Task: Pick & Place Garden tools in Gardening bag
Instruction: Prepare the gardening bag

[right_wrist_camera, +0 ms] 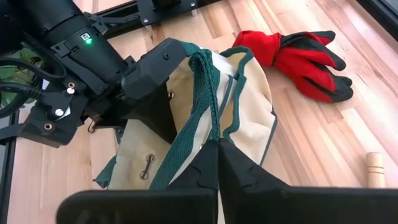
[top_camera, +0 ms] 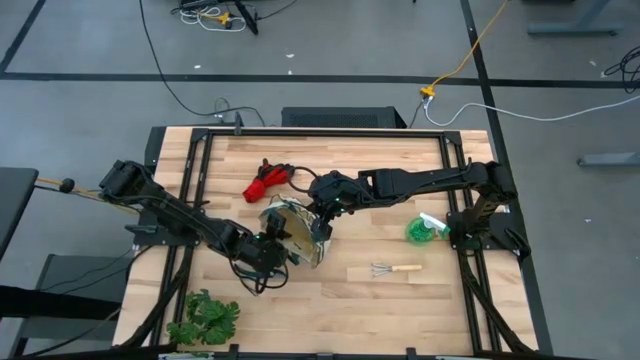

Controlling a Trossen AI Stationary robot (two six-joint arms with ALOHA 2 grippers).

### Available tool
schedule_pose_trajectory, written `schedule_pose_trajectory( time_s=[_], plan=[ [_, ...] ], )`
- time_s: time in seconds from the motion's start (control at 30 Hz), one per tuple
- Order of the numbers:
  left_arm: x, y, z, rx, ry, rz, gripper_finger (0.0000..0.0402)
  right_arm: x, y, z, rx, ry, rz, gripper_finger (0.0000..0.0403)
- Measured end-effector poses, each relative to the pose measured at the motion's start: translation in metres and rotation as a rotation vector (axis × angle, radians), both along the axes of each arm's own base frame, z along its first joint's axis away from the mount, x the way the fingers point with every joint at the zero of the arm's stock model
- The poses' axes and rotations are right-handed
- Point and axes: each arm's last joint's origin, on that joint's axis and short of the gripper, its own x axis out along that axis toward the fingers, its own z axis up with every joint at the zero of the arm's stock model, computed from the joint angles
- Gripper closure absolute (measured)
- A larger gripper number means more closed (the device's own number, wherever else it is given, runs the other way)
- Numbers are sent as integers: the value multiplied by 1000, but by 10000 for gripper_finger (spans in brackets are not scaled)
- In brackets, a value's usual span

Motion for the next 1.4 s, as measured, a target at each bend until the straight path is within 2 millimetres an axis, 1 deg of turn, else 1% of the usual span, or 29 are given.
schedule_pose_trajectory(
  time_s=[0.07,0.17,0.27,0.47,0.5,0.7,0.87,1.03,1.13,1.4],
  plan=[
    [0,0,0,-1,1,-1,231,0,0,0,0,0,0,403],
    [0,0,0,-9,4,-6,257,0,0,0,0,1,0,403],
    [0,-1,0,-24,11,-16,296,0,0,0,-4,6,2,403],
    [0,-2,-1,-67,30,-47,383,-2,-7,-2,-8,36,-15,403],
    [0,-2,-1,-72,32,-51,390,-2,-9,-3,-8,41,-19,403],
    [-1,-4,-2,-129,41,-54,383,-4,-21,-5,-9,72,-48,403],
    [-1,-6,-2,-196,62,-77,394,-8,-33,-7,-13,114,-75,403],
    [-1,-7,-3,-236,68,-73,389,-10,-45,-9,-22,136,-94,403],
    [-1,-8,-3,-263,82,-91,394,-11,-52,-9,-20,148,-110,403],
    [-2,-10,-3,-376,100,-70,389,-15,-69,-11,-23,174,-134,403]
  ],
)
